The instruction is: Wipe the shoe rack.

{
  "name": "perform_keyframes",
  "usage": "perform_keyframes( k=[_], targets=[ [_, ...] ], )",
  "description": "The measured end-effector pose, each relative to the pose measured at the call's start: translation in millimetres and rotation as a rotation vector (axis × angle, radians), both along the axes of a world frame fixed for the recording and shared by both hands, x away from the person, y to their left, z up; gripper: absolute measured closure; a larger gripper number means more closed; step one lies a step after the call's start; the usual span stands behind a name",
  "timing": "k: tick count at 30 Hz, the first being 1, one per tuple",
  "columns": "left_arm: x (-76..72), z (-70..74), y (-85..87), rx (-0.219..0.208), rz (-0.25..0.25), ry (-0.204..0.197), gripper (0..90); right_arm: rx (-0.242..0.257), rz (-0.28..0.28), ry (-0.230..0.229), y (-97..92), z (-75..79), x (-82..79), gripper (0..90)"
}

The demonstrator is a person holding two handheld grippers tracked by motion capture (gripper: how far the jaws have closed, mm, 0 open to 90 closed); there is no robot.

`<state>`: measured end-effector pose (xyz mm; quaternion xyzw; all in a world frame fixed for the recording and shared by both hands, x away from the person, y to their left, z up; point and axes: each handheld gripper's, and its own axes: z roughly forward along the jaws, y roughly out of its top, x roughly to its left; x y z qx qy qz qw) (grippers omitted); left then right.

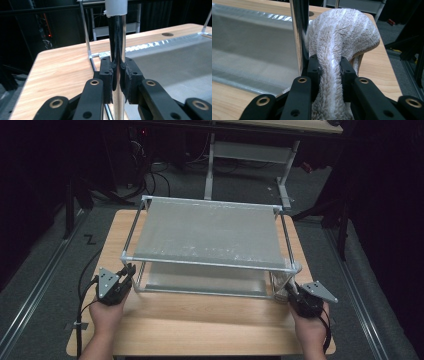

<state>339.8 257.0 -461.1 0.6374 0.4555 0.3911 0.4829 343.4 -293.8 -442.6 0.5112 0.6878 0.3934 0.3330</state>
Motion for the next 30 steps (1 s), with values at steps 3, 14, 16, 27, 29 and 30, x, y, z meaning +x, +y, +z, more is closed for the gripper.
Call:
perform_keyframes(
  k=[3, 14, 16, 27, 29, 30],
  targets=[
    [13.3, 1.6, -3.3, 0.005, 0.001, 0.013, 79.4, 0.003, -0.009, 0.002, -3.4, 0.6, 1.9, 76.1],
    [42.4, 4.0, -1.2, 0.008, 0.024, 0.032, 78.7, 0.003, -0.01, 0.001, 2.1, 2.0, 8.8, 76.0],
    [40.2, 5.3, 0.7, 0.003, 0.013, 0.053, 74.9, 0.004, -0.011, 0.002, 1.8, 2.2, 7.5, 75.9],
    [-12.1, -5.5, -0.2, 0.037, -0.057, 0.072, 51.6, 0.003, -0.005, 0.005, 1.3, -1.1, 8.4, 76.0],
    [-22.0, -10.8, -9.4, 0.049, -0.1, 0.077, 51.0, 0.002, 0.001, 0.0, 2.3, -1.0, 5.9, 76.0],
    [-26.3, -13.7, -14.2, 0.046, -0.125, 0.08, 48.4, 0.002, 0.004, 0.001, 3.4, -1.1, 3.3, 76.0]
  ],
)
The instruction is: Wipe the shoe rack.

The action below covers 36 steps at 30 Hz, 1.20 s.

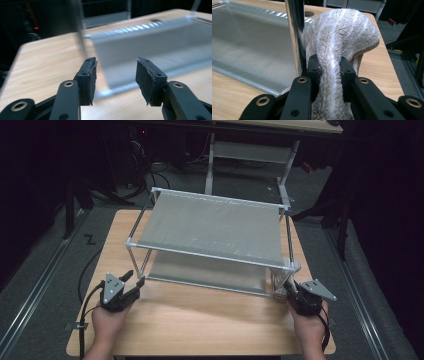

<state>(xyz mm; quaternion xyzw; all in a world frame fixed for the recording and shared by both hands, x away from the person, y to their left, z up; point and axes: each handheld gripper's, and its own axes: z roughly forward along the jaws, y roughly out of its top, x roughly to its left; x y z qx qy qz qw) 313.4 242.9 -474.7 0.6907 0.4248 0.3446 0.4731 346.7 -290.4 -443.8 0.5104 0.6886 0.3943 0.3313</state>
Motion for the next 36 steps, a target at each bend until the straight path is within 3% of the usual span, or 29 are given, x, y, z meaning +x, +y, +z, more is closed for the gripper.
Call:
perform_keyframes(
  k=[6, 13, 16, 25, 36],
  targets=[
    [-16.8, -2.7, -28.8, -0.013, -0.121, 0.014, 44.1, -0.003, 0.026, -0.013, 8.6, -1.8, -15.1, 75.9],
    [-27.3, -3.3, -36.9, -0.096, -0.187, 0.02, 44.7, 0.008, 0.078, -0.024, 27.6, -3.7, -32.0, 76.0],
    [-29.2, -6.4, -40.7, -0.069, -0.199, 0.024, 44.8, -0.001, 0.114, -0.027, 40.1, -4.6, -37.9, 75.9],
    [-31.5, -7.7, -48.0, -0.061, -0.237, 0.006, 44.9, -0.013, 0.222, -0.02, 77.9, -6.4, -52.6, 75.8],
    [-31.6, -8.9, -54.5, -0.082, -0.251, 0.006, 42.1, -0.014, 0.364, -0.013, 128.2, -7.5, -63.4, 75.6]
  ],
)
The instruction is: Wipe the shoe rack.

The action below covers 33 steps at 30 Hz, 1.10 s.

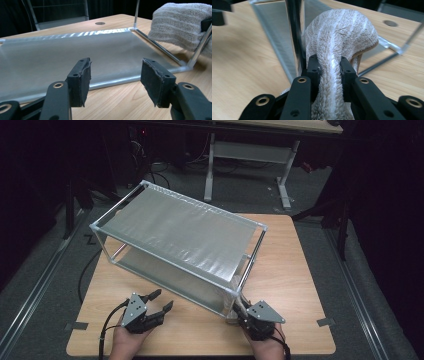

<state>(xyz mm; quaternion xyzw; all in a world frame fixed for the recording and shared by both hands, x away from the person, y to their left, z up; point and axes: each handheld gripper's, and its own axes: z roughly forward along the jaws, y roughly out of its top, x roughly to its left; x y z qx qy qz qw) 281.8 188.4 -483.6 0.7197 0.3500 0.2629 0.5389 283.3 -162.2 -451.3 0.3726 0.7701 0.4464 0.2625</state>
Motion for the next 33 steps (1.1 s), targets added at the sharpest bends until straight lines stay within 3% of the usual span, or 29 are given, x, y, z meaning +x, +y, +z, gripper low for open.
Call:
perform_keyframes(
  k=[3, 6, 8, 12, 19, 28, 33],
  targets=[
    [-0.8, 0.4, -2.7, 0.009, -0.009, -0.01, 42.1, -0.007, 0.019, -0.012, 5.0, 2.0, -3.3, 75.5],
    [-2.5, 0.4, -8.3, 0.025, -0.029, -0.024, 42.2, 0.001, -0.002, -0.013, -4.1, 2.5, -5.3, 75.4],
    [-2.3, 0.2, -13.0, 0.03, -0.045, -0.01, 42.5, 0.007, -0.036, -0.01, -17.2, 2.3, -5.1, 75.3],
    [-3.1, 2.7, -25.1, 0.011, -0.092, 0.011, 41.8, -0.03, -0.115, -0.023, -44.0, 1.0, -3.7, 75.2],
    [-6.9, 5.2, -55.7, 0.029, -0.166, 0.0, 38.7, -0.02, -0.222, 0.001, -82.7, -4.1, 2.6, 75.2],
    [0.1, 13.1, -92.5, 0.011, -0.244, 0.025, 43.5, -0.011, -0.244, 0.028, -91.6, -11.0, 9.6, 74.9],
    [3.4, 17.1, -114.9, 0.018, -0.286, 0.013, 45.4, -0.012, -0.26, 0.06, -93.9, -16.8, 13.7, 74.1]
  ],
)
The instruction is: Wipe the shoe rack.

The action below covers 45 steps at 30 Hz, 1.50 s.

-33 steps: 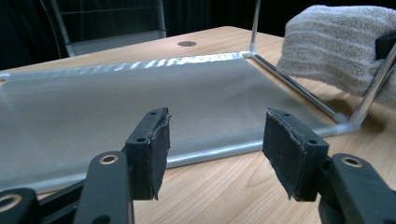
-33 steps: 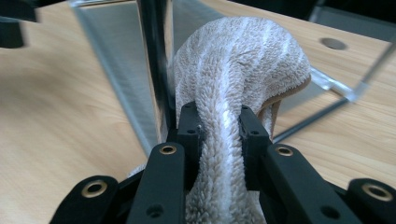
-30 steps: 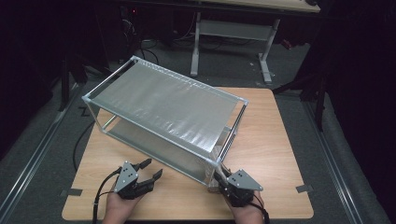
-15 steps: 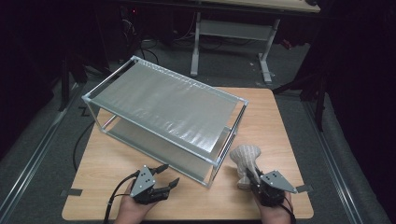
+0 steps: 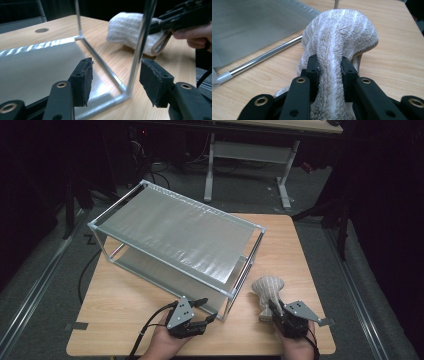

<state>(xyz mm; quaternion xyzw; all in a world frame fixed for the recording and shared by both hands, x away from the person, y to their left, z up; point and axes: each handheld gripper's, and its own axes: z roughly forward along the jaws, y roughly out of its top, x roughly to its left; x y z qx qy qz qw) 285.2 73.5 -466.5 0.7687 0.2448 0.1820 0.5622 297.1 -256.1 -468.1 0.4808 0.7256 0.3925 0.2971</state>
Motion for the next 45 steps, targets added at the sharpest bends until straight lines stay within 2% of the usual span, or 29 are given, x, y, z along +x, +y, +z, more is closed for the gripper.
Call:
perform_keyframes(
  k=[5, 10, 13, 17, 21, 24, 26, 28, 30, 32, 34, 37, 40, 43, 45],
  targets=[
    [2.7, 6.3, -15.2, -0.015, -0.024, -0.018, 46.7, 0.01, -0.003, 0.023, -0.7, -2.5, 2.6, 74.4],
    [4.9, 14.8, -27.5, -0.042, -0.065, -0.029, 53.2, 0.008, -0.008, 0.035, -0.3, -3.5, 3.7, 74.5],
    [4.6, 17.5, -32.4, -0.021, -0.055, -0.055, 59.0, 0.015, -0.004, 0.036, -0.1, -3.1, 3.5, 74.5],
    [6.4, 19.5, -36.6, -0.012, -0.044, -0.061, 66.1, 0.018, 0.022, 0.037, 1.1, -2.1, 3.4, 74.6],
    [4.4, 19.7, -39.7, 0.0, -0.044, -0.072, 79.4, 0.022, 0.047, 0.03, 4.0, 0.0, 2.9, 74.7],
    [1.2, 18.9, -40.0, -0.004, -0.028, -0.077, 80.2, 0.029, 0.062, 0.0, 9.3, 4.0, 2.8, 74.9],
    [-1.8, 18.1, -38.5, -0.012, -0.031, -0.075, 80.4, 0.039, 0.083, -0.022, 15.4, 8.6, 7.8, 75.0],
    [-5.7, 17.9, -36.3, -0.014, -0.035, -0.075, 80.3, 0.069, 0.114, -0.037, 27.4, 17.2, 23.0, 74.9],
    [-10.3, 18.1, -33.4, -0.015, -0.045, -0.07, 80.4, 0.057, 0.139, -0.045, 38.9, 19.2, 36.4, 75.0],
    [-15.7, 18.5, -30.1, -0.011, -0.057, -0.07, 80.4, 0.037, 0.159, -0.018, 52.0, 15.4, 54.5, 75.0],
    [-20.9, 18.6, -26.5, -0.012, -0.071, -0.067, 80.4, -0.002, 0.178, 0.033, 66.9, 6.2, 72.4, 75.0],
    [-26.7, 18.9, -20.9, -0.011, -0.084, -0.063, 80.5, -0.071, 0.205, 0.091, 80.7, -7.2, 85.7, 75.0],
    [-28.6, 20.1, -14.3, -0.006, -0.087, -0.052, 80.7, -0.092, 0.208, 0.16, 85.9, -18.3, 91.2, 74.9],
    [-30.5, 20.8, -10.0, 0.005, -0.086, -0.059, 80.7, -0.089, 0.218, 0.153, 85.1, -20.7, 87.6, 75.1],
    [-32.1, 21.2, -5.9, 0.011, -0.079, -0.061, 80.6, -0.108, 0.224, 0.147, 85.8, -20.6, 83.8, 75.2]
  ],
)
